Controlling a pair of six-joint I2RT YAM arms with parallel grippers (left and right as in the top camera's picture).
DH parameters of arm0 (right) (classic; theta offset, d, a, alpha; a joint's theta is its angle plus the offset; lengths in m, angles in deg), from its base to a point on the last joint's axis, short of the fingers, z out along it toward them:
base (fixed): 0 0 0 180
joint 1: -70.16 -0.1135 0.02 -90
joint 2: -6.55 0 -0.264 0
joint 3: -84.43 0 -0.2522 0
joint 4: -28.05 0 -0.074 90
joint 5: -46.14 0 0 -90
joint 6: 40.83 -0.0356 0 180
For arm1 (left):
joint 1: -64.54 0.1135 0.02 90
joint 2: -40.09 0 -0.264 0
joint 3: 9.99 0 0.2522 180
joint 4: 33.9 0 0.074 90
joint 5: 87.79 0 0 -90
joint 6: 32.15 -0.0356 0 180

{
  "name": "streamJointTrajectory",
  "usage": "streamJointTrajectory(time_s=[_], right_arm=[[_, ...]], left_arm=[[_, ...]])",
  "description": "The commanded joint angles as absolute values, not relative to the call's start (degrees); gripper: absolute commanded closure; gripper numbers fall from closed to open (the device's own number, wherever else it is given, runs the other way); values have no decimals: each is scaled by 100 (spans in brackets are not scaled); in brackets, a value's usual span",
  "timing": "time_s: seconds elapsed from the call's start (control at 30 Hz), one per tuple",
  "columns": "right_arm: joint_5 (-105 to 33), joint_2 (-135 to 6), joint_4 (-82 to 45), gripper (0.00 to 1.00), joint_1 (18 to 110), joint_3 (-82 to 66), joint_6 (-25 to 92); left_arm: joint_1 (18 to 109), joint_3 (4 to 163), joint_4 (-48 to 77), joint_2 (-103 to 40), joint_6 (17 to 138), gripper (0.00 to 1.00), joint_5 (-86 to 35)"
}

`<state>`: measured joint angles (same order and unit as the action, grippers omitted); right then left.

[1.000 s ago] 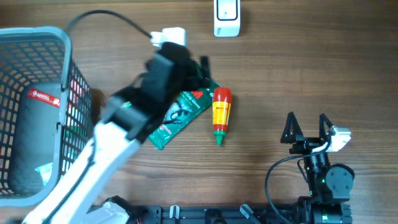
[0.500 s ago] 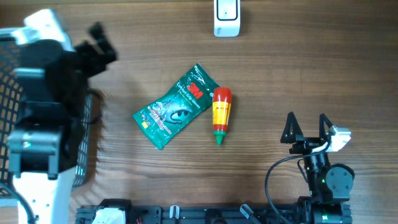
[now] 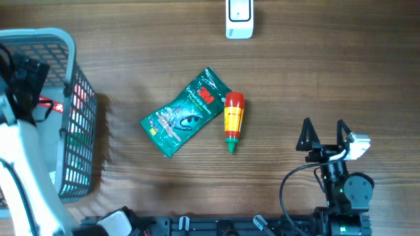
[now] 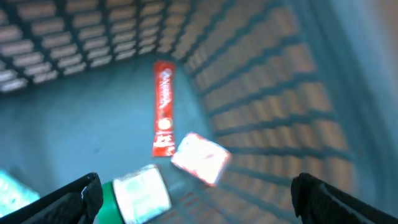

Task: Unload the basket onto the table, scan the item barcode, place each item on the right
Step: 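Reach the left gripper into the basket and grasp the red Nescafe stick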

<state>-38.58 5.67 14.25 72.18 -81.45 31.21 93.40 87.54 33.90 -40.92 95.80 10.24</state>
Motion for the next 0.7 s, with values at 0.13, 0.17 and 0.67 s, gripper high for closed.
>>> streamJointTrajectory(time_s=[0.13,0.17,0.67], right_arm=[[-3944,628,1443,0,7183,-8152,3097],[-3944,628,1443,0,7183,-8152,3097],[-3944,628,1443,0,7183,-8152,3097]], left_arm=[[9585,8702,3102,-5740,9145,11,842],[9578,8686,3014,-5950,8966,11,842],[9589,8566,1961,-7707,8055,20,869]])
